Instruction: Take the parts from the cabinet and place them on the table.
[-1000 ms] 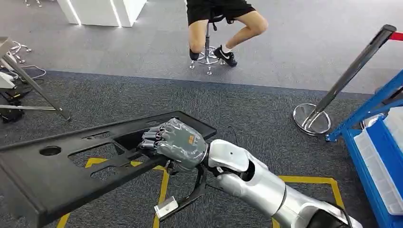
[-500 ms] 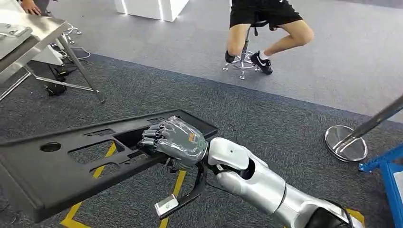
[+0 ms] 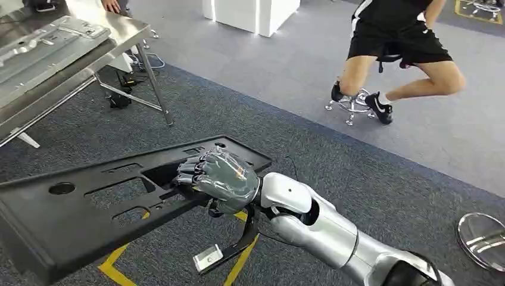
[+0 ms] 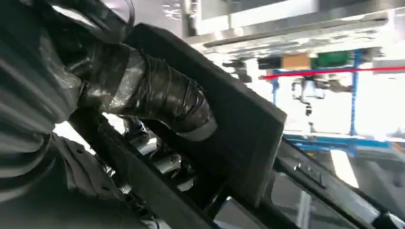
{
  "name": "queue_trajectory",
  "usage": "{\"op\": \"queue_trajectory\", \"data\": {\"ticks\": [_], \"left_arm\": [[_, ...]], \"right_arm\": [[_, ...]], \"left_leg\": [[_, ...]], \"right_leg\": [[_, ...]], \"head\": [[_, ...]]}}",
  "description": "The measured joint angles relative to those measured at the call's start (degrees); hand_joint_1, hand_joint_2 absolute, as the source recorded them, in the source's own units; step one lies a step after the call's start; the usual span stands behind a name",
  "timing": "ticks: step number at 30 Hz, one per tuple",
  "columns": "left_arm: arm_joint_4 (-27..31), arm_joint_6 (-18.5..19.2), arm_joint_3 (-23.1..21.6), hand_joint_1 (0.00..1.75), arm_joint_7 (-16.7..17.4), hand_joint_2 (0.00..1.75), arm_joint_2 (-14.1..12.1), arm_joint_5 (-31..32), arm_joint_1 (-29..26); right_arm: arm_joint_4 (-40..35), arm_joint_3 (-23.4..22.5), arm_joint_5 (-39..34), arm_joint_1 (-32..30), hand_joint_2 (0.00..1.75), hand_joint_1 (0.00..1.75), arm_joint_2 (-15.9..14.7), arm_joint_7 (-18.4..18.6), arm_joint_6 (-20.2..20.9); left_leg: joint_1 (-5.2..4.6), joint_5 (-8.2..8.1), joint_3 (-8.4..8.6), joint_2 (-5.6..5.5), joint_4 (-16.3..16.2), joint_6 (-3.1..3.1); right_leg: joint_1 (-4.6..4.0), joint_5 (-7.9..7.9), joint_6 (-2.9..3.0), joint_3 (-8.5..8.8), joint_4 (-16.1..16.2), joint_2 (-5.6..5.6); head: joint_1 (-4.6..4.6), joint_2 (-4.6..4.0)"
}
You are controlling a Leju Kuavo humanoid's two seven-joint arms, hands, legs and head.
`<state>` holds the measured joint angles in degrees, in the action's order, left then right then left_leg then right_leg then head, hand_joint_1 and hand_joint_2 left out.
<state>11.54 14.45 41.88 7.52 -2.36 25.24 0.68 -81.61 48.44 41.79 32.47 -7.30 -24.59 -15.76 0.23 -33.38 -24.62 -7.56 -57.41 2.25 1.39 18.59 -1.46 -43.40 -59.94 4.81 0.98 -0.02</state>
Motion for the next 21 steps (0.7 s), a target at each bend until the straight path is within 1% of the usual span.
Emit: {"op": "queue_trajectory", "data": {"ticks": [1,2,3,4,5,6,7,8,9,10,11,12,13,14,15,16,17,18,19,20,21], "left_arm": [[0.0,-0.1,0.0,0.0,0.0,1.75,0.0,0.0,0.4],[0.0,-0.1,0.0,0.0,0.0,1.75,0.0,0.0,0.0],[0.0,-0.1,0.0,0.0,0.0,1.75,0.1,0.0,-0.1],[0.0,0.0,0.0,0.0,0.1,1.75,-0.1,0.0,0.0],[0.0,0.0,0.0,0.0,0.1,1.75,0.1,0.0,0.1],[0.0,-0.1,0.0,0.0,0.1,1.75,0.1,0.0,0.3],[0.0,-0.1,0.0,0.0,0.1,1.75,0.0,0.0,0.3],[0.0,-0.1,0.0,0.0,0.1,1.75,0.0,0.0,0.4],[0.0,-0.1,0.0,0.0,0.1,1.75,0.0,0.0,0.3],[0.0,-0.1,0.0,0.0,0.1,1.75,0.0,0.0,0.3],[0.0,-0.1,0.1,0.0,0.1,1.75,0.0,0.0,0.1],[0.0,-0.1,0.1,0.0,0.2,1.75,0.0,0.0,-0.2],[0.0,-0.1,0.1,0.0,0.2,1.75,0.1,0.0,-0.5],[-0.1,-0.1,0.1,0.0,0.2,1.75,0.1,0.0,-0.8],[-0.1,-0.1,0.1,0.0,0.2,1.75,0.0,0.0,-1.1],[-0.2,-0.1,0.1,0.0,0.2,1.75,0.1,0.0,-0.7],[-0.2,0.0,0.1,0.0,0.2,1.75,0.1,0.0,-0.6],[-0.1,-0.1,0.1,0.0,0.2,1.75,0.0,0.0,-0.5],[-0.1,-0.1,0.1,0.0,0.2,1.75,-0.4,0.0,-0.3],[-0.1,-0.1,0.1,0.0,0.2,1.75,-0.5,0.0,-0.3],[-0.1,-0.1,0.2,0.0,0.2,1.75,-0.5,0.0,0.0]], "right_arm": [[0.0,0.0,0.1,0.1,1.75,1.75,0.1,0.1,0.2],[-0.1,0.0,0.2,0.3,1.75,1.75,0.1,0.1,0.2],[-0.1,0.0,0.2,0.5,1.75,1.75,0.1,0.3,0.2],[-0.2,-0.1,0.2,0.7,1.75,1.75,0.3,0.4,0.2],[-0.1,-0.2,0.2,0.7,1.75,1.75,0.3,0.4,0.2],[-0.1,-0.2,0.2,0.7,1.75,1.75,0.4,0.4,0.2],[-0.1,-0.2,0.2,0.7,1.75,1.75,0.4,0.4,0.2],[0.0,-0.2,0.2,0.7,1.75,1.75,0.4,0.4,0.2],[0.0,-0.2,0.2,0.7,1.75,1.75,0.4,0.4,0.2],[0.0,-0.2,0.2,0.7,1.75,1.75,0.4,0.4,0.2],[0.0,-0.2,0.2,0.7,1.75,1.75,0.4,0.4,0.2],[0.0,-0.2,0.2,0.7,1.75,1.75,0.4,0.4,0.2],[0.0,-0.2,0.2,0.7,1.75,1.75,0.4,0.4,0.2],[0.1,-0.2,0.2,0.6,1.75,1.75,0.4,0.4,0.3],[0.3,-0.2,0.2,0.6,1.75,1.75,0.3,0.4,0.3],[0.3,-0.2,0.2,0.5,1.75,1.75,0.4,0.4,0.2],[0.3,-0.2,0.2,0.6,1.75,1.75,0.4,0.4,0.3],[0.1,-0.2,0.2,0.8,1.75,1.75,0.6,0.5,0.3],[-0.1,-0.2,0.2,1.2,1.75,1.75,0.9,0.5,0.2],[-0.2,-0.3,0.2,1.5,1.75,1.75,0.9,0.5,0.3],[-0.2,-0.3,0.2,1.5,1.75,1.75,0.9,0.4,0.2]], "left_leg": [[-0.01,-0.5,-0.35,-0.59,0.5,-0.49],[0.48,0.18,0.88,-1.06,0.8,-0.95],[0.38,1.89,0.04,-0.92,-0.6,-1.23],[0.4,2.69,-0.99,-0.51,-2.5,-1.49],[0.38,5.04,-2.87,2.97,-6.7,-1.76],[0.32,6.47,-6.03,5.44,-11.6,-1.9],[0.35,5.36,-8.82,6.39,-14.6,-2.13],[0.36,2.13,-11.23,6.73,-16.2,-2.34],[0.4,-1.59,-12.95,6.84,-16.3,-2.49],[0.49,-4.95,-14.16,7.0,-15.6,-2.56],[0.56,-6.79,-15.04,7.25,-13.6,-2.68],[0.57,-6.2,-15.38,7.54,-10.8,-2.58],[0.53,-2.0,-15.53,8.27,-6.8,-2.2],[0.37,6.92,-15.76,10.24,-2.9,-1.58],[-0.23,15.06,-15.79,12.41,-1.4,-1.16],[-0.47,12.87,-15.13,11.95,-2.0,-1.15],[-0.89,12.6,-14.85,10.95,-1.8,-0.95],[-0.76,11.68,-14.36,10.13,-1.5,-0.71],[-0.72,11.12,-13.28,9.11,-1.5,-0.28],[-0.54,10.46,-12.37,8.62,-1.0,0.09],[-0.42,9.77,-11.28,8.06,-0.8,0.39]], "right_leg": [[-0.41,0.98,0.25,0.89,0.0,-0.77],[-0.74,1.45,0.79,1.39,0.3,-1.48],[-0.55,2.15,1.43,2.45,0.9,-2.3],[-0.44,2.41,1.75,3.95,1.7,-3.01],[-0.55,3.09,2.11,5.51,2.5,-3.32],[-0.67,3.99,2.38,7.0,3.1,-4.21],[-0.73,4.89,2.37,8.33,3.4,-4.92],[-0.75,6.04,2.34,9.92,3.7,-5.76],[-0.72,7.14,2.33,11.46,3.9,-6.45],[-0.7,8.32,2.27,13.1,4.0,-7.09],[-0.7,9.71,2.18,14.99,4.0,-7.83],[-0.71,11.04,2.04,16.63,4.1,-8.42],[-0.79,12.49,1.89,18.48,4.1,-9.12],[-0.84,13.77,1.71,19.09,4.2,-9.61],[-1.14,15.03,1.37,20.64,3.8,-9.88],[-1.07,15.88,0.78,20.7,4.3,-10.14],[-0.98,16.37,0.28,21.63,4.9,-10.93],[-0.7,15.59,-0.2,22.35,3.2,-10.84],[-0.41,13.43,-0.6,20.46,-0.8,-10.72],[-0.1,11.09,-0.49,16.97,-6.2,-8.52],[-0.12,9.52,-0.58,13.4,-11.2,-6.36]], "head": [[0.09,0.0],[0.22,0.0],[0.26,0.0],[0.13,0.02],[0.11,0.02],[0.07,0.02],[0.13,0.0],[0.09,0.02],[0.13,0.0],[0.06,0.02],[0.11,0.0],[0.09,0.02],[0.09,0.0],[0.13,0.0],[0.2,0.0],[0.13,0.0],[0.22,0.0],[0.19,0.0],[0.13,0.0],[0.37,0.0],[0.2,0.0]]}}
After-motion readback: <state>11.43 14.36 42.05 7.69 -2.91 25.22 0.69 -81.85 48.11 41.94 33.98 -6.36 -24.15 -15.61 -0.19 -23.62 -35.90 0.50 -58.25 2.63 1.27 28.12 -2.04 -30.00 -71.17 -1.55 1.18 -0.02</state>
